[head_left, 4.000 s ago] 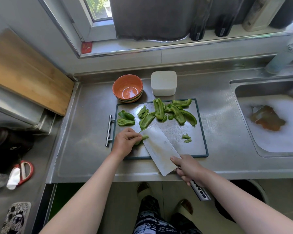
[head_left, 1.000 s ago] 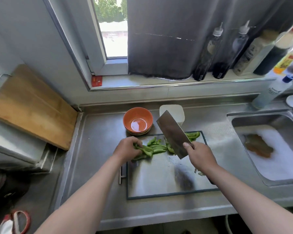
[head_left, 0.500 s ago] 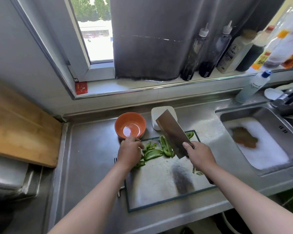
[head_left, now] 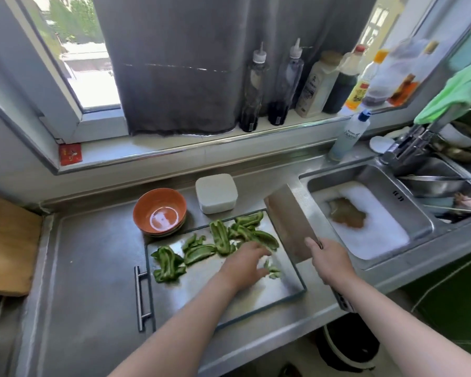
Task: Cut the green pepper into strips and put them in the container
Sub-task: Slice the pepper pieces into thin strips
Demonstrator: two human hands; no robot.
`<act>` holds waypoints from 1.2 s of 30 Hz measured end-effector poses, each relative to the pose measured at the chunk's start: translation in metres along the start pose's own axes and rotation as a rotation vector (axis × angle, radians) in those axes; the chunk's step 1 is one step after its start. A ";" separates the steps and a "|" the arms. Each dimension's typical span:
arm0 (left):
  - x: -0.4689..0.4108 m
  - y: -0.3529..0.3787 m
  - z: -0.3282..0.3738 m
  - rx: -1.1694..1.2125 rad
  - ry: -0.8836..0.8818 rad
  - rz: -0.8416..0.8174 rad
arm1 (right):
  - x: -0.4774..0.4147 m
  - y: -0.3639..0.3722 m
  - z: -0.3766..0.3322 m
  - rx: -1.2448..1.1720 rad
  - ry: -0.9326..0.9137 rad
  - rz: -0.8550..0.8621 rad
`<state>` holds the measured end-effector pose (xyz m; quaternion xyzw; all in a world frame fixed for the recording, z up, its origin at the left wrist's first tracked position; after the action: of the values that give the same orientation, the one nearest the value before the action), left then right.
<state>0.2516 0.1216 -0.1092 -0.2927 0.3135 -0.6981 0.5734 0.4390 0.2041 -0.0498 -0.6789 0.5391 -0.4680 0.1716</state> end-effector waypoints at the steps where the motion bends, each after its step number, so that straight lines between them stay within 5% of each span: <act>1: -0.003 0.013 0.006 -0.023 0.008 -0.013 | -0.005 -0.003 0.013 -0.013 0.027 -0.004; 18: 0.021 0.032 0.018 -0.008 -0.085 0.261 | 0.016 0.018 0.118 -0.177 0.205 -0.227; 36: 0.006 0.044 0.023 -0.032 0.008 0.020 | 0.097 0.110 0.135 -0.513 0.456 -0.148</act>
<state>0.2958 0.1070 -0.1287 -0.2958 0.3297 -0.6886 0.5742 0.4856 0.0417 -0.1554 -0.6151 0.6130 -0.4680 -0.1640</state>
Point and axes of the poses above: each hand's wrist, its own x-axis away from the middle knuckle, its own y-axis out of the palm, z = x × y, the point moved 8 cm from there along -x, towards the middle knuckle, and after that the axes turned 12 degrees about y, right-handed, at the moved point
